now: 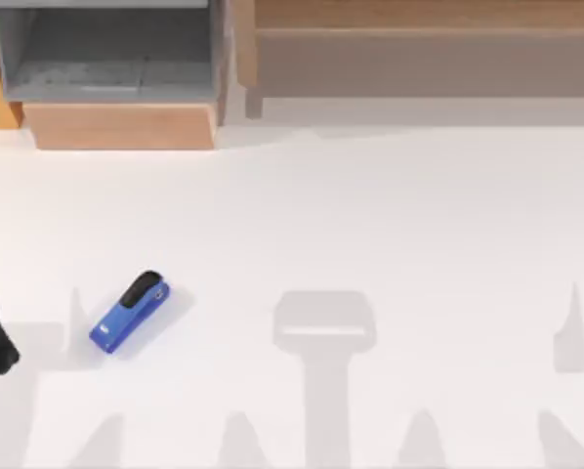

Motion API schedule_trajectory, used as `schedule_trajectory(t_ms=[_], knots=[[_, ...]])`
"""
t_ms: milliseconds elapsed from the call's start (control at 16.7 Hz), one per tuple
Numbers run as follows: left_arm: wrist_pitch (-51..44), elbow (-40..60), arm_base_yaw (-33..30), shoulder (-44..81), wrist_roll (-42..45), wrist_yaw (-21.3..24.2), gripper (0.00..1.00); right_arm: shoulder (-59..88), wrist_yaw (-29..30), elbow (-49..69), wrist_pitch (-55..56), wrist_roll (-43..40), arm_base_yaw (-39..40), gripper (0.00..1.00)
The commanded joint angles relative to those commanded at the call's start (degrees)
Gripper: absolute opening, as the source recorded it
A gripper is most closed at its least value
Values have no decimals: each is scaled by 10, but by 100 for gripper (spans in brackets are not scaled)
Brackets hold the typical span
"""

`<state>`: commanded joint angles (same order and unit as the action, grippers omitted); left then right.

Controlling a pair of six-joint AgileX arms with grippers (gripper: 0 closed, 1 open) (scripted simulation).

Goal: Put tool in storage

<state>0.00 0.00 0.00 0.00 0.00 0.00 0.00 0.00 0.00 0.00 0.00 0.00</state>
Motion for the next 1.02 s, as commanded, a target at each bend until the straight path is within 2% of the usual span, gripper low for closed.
schedule_trajectory(t_ms=[240,480,720,1020], knots=[[9,8,1,17,11,5,100,0,0,0,0,0,0,100],[63,55,13,114,76,28,100,0,0,0,0,0,0,100],[156,138,40,277,192,61,100,0,0,0,0,0,0,100],[301,270,91,540,379,111,100,0,0,0,0,0,0,100]])
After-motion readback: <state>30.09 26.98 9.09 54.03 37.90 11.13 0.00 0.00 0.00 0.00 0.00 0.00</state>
